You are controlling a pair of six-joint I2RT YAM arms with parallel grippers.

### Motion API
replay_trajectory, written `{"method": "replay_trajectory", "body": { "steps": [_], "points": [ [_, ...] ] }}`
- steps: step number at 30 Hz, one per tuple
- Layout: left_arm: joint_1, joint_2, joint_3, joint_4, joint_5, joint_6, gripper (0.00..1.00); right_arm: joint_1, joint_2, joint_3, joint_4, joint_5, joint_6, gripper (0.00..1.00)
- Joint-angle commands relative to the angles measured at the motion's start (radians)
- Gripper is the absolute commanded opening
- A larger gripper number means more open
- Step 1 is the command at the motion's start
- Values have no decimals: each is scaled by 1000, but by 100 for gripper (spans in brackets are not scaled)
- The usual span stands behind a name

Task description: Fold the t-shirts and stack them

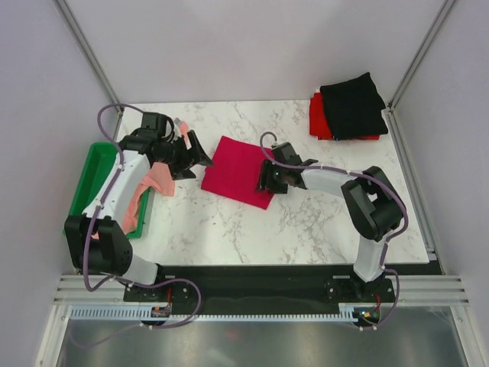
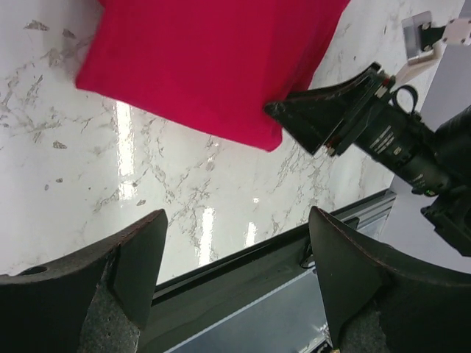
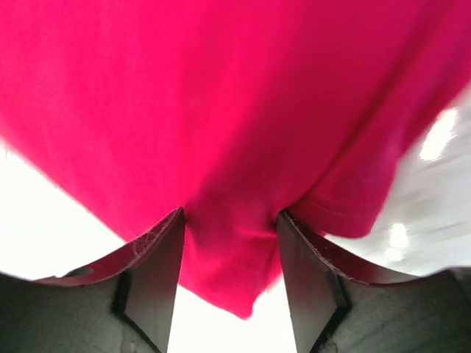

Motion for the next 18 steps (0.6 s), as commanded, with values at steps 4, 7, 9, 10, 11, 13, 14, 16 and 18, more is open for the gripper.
{"method": "replay_trajectory", "body": {
  "steps": [4, 7, 9, 10, 11, 13, 14, 16, 18],
  "points": [
    [3, -123, -19, -21, -15, 90, 84, 56, -82, 102, -156, 85, -31, 73],
    [3, -203, -39, -34, -42, 136, 84, 54, -62, 261, -267, 75, -109, 79],
    [4, -267, -61, -37, -80, 174, 84, 42, -73, 305, -290, 71, -120, 81],
    [4, -287, -82, -40, -97, 185, 84, 16, -80, 302, -291, 63, -117, 85],
    [4, -307, -97, -40, -114, 194, 84, 0, -89, 296, -287, 55, -107, 85],
    [4, -358, -142, -52, -166, 208, 84, -56, -91, 270, -272, 34, -99, 85],
    [3, -375, -153, -58, -182, 209, 84, -75, -85, 263, -265, 26, -97, 85],
    [3, -411, -180, -70, -200, 231, 84, -127, -71, 249, -253, -10, -99, 85],
    [4, -444, -203, -68, -232, 220, 84, -159, -51, 239, -236, -33, -99, 85]
  ]
}}
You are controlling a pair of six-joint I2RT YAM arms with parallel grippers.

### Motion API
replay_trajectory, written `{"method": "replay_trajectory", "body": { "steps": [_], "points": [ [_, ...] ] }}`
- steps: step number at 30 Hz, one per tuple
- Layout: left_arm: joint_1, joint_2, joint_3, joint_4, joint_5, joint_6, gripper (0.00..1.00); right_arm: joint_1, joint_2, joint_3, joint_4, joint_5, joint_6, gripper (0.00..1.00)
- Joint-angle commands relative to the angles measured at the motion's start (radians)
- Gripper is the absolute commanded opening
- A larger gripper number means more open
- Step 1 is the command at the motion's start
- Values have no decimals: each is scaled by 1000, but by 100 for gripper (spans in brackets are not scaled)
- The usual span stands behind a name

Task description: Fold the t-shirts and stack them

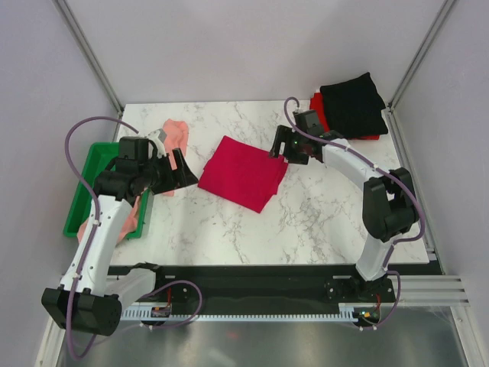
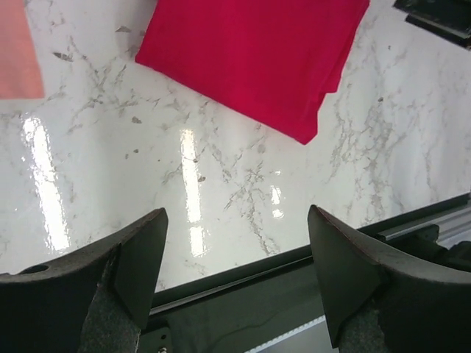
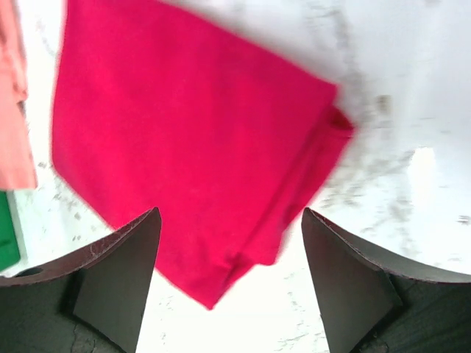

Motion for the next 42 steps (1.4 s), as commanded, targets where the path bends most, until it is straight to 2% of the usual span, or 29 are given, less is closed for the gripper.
{"method": "replay_trajectory", "body": {
  "steps": [1, 9, 15, 21, 23, 26, 27, 30, 32, 34, 37, 40, 42],
  "points": [
    [3, -68, -39, -14, -83, 61, 84, -77, 22, -25, -1, -56, -18, 84],
    [3, -203, -124, -3, -232, 50, 85, -126, 139, -14, 53, -104, -4, 83],
    [3, -244, -177, 21, -267, 44, 85, -125, 229, -23, 116, -113, 31, 82],
    [3, -275, -167, -2, -304, 31, 84, -102, 291, -17, 174, -127, 53, 74],
    [3, -291, -166, -13, -312, 17, 86, -89, 318, -8, 190, -147, 58, 66],
    [3, -309, -154, -43, -362, 3, 95, -79, 346, 2, 236, -185, 65, 48],
    [3, -315, -148, -54, -373, -3, 100, -79, 351, 2, 251, -185, 53, 33],
    [3, -366, -157, -71, -352, -32, 100, -83, 328, -3, 231, -151, 6, 12],
    [4, -392, -181, -81, -324, -93, 100, -86, 270, -5, 211, -116, -24, 6],
    [3, -387, -215, -86, -260, -88, 100, -89, 199, 14, 141, -70, -101, 0],
    [3, -410, -246, -88, -204, -74, 98, -95, 121, 99, -3, 30, -203, 0],
    [3, -508, -296, -48, -259, -153, 98, -120, 61, 190, -111, 106, -321, 0],
    [3, -519, -324, -33, -273, -183, 97, -134, 38, 244, -155, 132, -381, 0]
  ]
}}
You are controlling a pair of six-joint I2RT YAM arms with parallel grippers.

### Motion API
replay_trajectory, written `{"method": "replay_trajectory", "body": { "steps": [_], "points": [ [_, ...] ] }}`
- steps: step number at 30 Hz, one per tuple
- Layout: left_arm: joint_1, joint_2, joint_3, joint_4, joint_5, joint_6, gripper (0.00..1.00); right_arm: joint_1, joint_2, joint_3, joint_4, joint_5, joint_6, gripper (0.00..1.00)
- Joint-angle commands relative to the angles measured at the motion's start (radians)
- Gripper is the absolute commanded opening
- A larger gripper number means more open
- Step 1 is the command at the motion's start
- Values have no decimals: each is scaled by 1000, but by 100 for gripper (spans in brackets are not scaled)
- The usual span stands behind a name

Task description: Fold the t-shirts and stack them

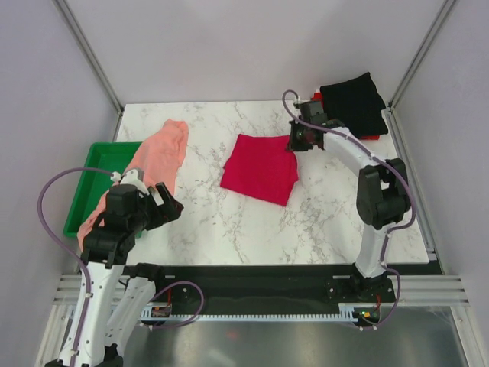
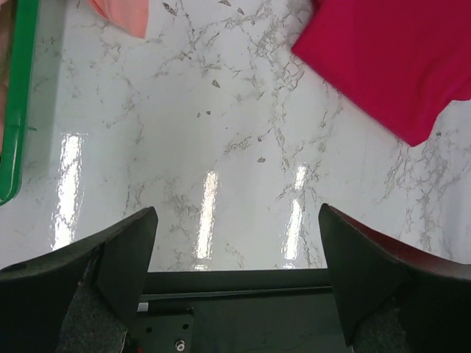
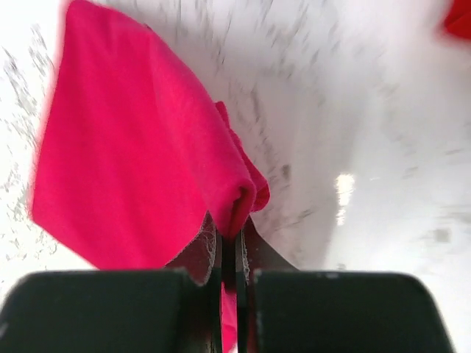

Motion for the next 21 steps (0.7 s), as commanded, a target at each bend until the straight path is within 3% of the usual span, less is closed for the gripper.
{"method": "replay_trajectory", "body": {
  "steps": [1, 10, 21],
  "points": [
    [4, -34, -21, 31, -15, -87, 97, -54, -135, 117, -108, 134, -167, 0],
    [5, -46, -34, 42, -36, -103, 98, -169, -128, 266, -115, 123, -292, 0],
    [4, -11, -39, 42, -32, -104, 93, -226, -37, 579, -195, 84, -420, 0]
  ]
}}
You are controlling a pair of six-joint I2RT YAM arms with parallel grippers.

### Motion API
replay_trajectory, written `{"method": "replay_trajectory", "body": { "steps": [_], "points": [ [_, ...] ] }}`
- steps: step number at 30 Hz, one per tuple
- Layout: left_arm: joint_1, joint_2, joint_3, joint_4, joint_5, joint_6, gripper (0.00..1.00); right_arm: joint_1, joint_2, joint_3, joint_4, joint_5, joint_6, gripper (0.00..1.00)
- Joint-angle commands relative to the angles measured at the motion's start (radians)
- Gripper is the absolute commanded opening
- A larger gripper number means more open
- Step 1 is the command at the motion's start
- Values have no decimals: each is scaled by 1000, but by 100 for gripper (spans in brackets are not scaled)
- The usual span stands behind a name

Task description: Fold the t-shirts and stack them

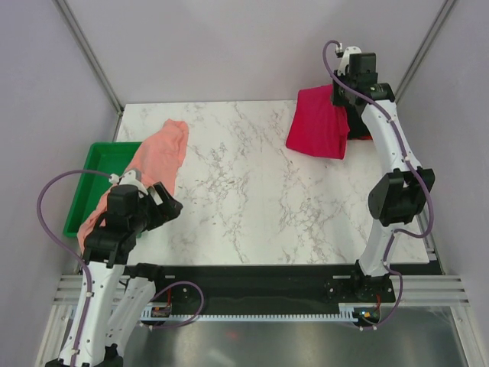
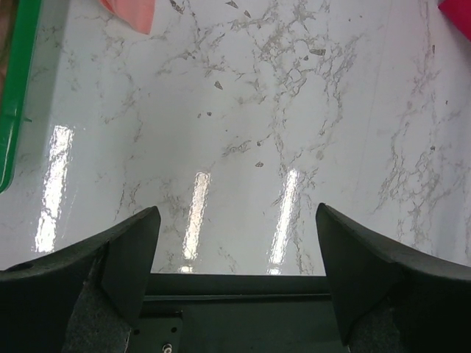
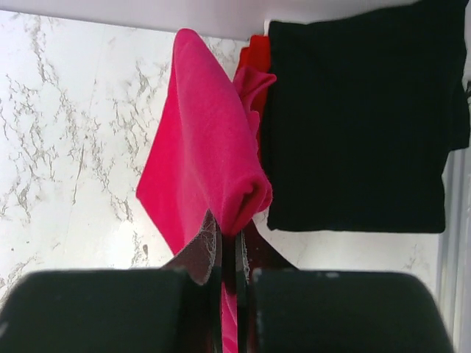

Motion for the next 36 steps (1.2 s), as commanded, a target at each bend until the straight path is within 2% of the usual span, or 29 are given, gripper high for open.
{"method": "replay_trajectory", "body": {
  "steps": [1, 14, 28, 36],
  "points": [
    [4, 11, -3, 29, -12, -27, 93, -7, -14, 105, 14, -32, -85, 0],
    [4, 31, -6, 29, -9, -27, 89, -89, 67, 318, 0, -92, -103, 0],
    [4, 58, -6, 29, -5, -25, 88, -183, 178, 428, -4, -132, -118, 0],
    [4, 75, -6, 27, -6, -25, 87, -218, 245, 433, 146, -111, -212, 0]
  ]
}}
